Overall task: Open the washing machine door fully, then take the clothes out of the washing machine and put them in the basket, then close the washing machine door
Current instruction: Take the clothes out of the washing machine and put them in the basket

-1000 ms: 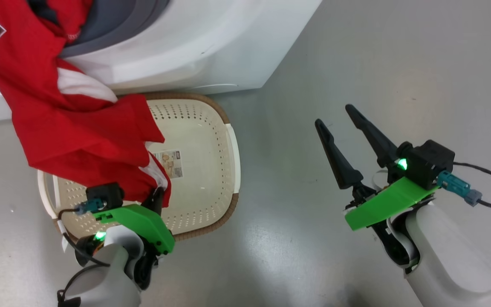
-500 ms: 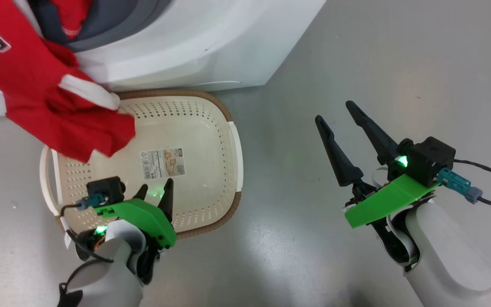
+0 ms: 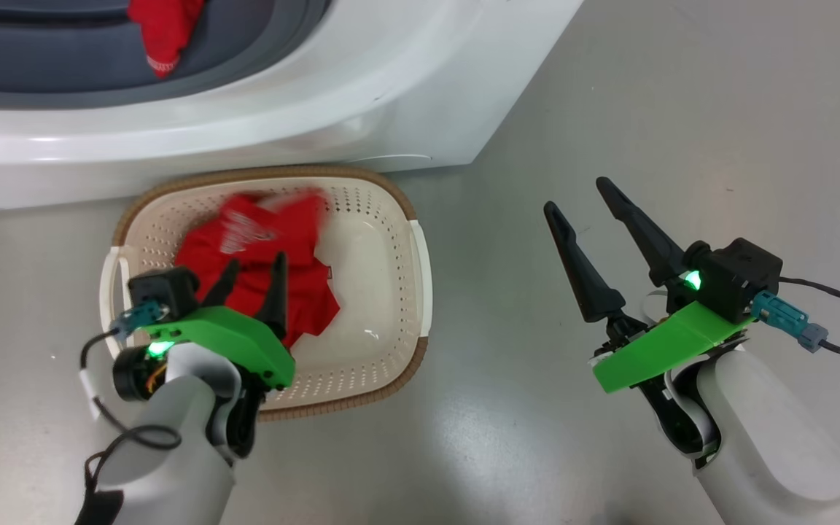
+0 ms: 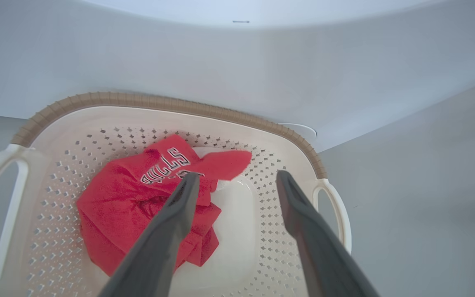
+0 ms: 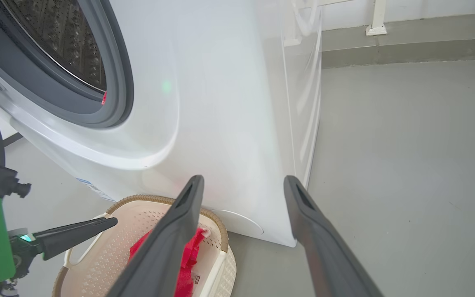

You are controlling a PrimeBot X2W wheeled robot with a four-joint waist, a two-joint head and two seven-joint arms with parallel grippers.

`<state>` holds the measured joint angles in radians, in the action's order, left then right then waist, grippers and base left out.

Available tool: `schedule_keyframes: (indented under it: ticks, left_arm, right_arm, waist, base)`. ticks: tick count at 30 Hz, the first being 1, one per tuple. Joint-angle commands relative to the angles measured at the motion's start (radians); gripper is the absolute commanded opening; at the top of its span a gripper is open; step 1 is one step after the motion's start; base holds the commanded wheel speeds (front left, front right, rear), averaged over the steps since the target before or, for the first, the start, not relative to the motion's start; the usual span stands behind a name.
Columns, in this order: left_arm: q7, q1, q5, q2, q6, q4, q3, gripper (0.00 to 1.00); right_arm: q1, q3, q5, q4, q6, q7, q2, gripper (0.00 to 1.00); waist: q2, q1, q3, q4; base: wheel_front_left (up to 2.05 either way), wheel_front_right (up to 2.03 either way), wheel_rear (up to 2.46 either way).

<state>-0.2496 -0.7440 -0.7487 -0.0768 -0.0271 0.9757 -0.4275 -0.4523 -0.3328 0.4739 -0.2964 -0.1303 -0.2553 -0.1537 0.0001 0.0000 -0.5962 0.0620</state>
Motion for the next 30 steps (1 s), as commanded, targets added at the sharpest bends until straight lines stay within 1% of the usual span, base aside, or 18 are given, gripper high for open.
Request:
schedule_keyframes:
  ticks: [1, 7, 11, 14, 21, 30]
  left_arm:
    - [-0.012, 0.050, 0.028, -0.034, 0.012, -0.051, 0.044, 1.00]
    - [-0.012, 0.142, 0.152, -0.044, 0.044, -0.273, 0.152, 1.00]
    - [-0.012, 0.203, 0.218, -0.034, 0.055, -0.408, 0.216, 1.00]
    - [-0.012, 0.246, 0.258, -0.024, 0.061, -0.483, 0.243, 1.00]
    - [-0.012, 0.305, 0.297, -0.016, 0.052, -0.543, 0.288, 1.00]
    - [-0.012, 0.390, 0.350, -0.014, 0.049, -0.594, 0.349, 1.00]
  right_arm:
    - [0.034, -0.012, -0.002, 0.019, 0.000, -0.006, 0.001, 1.00]
    - [0.039, -0.008, -0.001, 0.016, 0.000, -0.006, -0.002, 1.00]
    - [0.044, -0.004, -0.002, 0.012, 0.000, -0.006, -0.002, 1.00]
    - [0.049, 0.000, -0.004, 0.008, 0.000, -0.006, -0.003, 1.00]
    - [0.061, 0.006, -0.012, 0.004, 0.000, -0.006, -0.001, 1.00]
    - [0.099, 0.037, -0.032, -0.004, 0.000, -0.006, 0.001, 1.00]
  waist:
    - [-0.0001, 0.0000, 0.007, -0.004]
    - [-0.0001, 0.0000, 0.030, -0.009]
    - [-0.0001, 0.0000, 0.053, -0.012]
    - [-0.0001, 0.0000, 0.076, -0.015]
    - [-0.0001, 0.0000, 0.125, -0.017]
    - [-0.0001, 0.0000, 0.225, -0.016]
  base:
    - [0.00, 0.00, 0.00]
    - [0.00, 0.00, 0.00]
    - [0.00, 0.00, 0.00]
    - [0.00, 0.00, 0.00]
    - [0.00, 0.00, 0.00]
    - [0.00, 0.00, 0.00]
